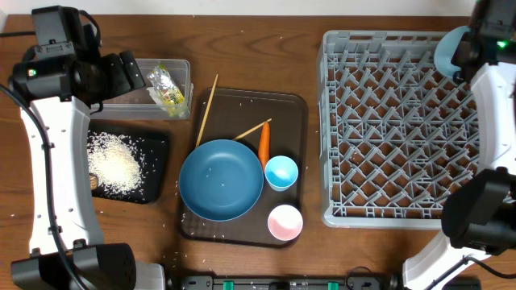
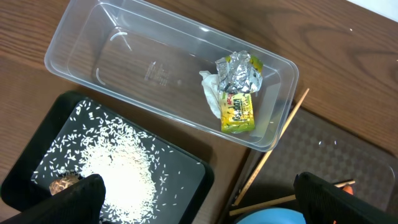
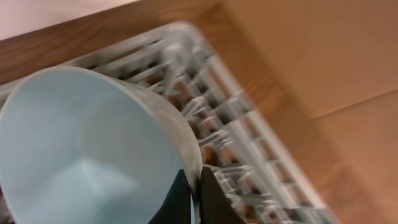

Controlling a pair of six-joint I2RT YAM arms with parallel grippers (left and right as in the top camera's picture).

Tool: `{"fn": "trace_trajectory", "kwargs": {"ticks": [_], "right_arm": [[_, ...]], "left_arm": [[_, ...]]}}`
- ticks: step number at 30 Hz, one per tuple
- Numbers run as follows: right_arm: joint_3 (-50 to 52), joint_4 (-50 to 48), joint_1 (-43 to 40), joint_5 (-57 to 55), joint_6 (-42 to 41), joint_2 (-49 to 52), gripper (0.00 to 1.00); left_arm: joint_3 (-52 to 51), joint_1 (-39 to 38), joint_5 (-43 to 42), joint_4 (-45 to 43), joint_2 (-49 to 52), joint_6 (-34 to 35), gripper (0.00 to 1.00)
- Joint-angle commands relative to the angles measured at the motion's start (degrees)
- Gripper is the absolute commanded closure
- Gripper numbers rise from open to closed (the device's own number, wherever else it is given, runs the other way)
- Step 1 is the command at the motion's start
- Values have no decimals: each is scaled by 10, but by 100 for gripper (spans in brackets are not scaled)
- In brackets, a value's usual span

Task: Sort waste into correct bins and load items into the dishwasher rack

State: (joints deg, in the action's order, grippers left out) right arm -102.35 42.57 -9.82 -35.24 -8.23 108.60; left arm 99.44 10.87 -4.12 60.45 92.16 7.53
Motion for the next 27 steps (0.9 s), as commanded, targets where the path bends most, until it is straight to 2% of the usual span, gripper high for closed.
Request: {"fn": "trace_trajectory", "kwargs": {"ticks": [1,6,22,27], "right_arm": [[1,-20,26,-154,51,-16,99],[1,-79,54,-214,104,-16,99],[1,-198,47,-228,215,-10,99],[1,-235,40,-229,282,11,99]], "left_arm": [[-7,3,1,2,4,3,2],[-7,3,1,2,4,3,2],[-7,3,1,2,4,3,2],[-7,3,1,2,4,3,2]]}}
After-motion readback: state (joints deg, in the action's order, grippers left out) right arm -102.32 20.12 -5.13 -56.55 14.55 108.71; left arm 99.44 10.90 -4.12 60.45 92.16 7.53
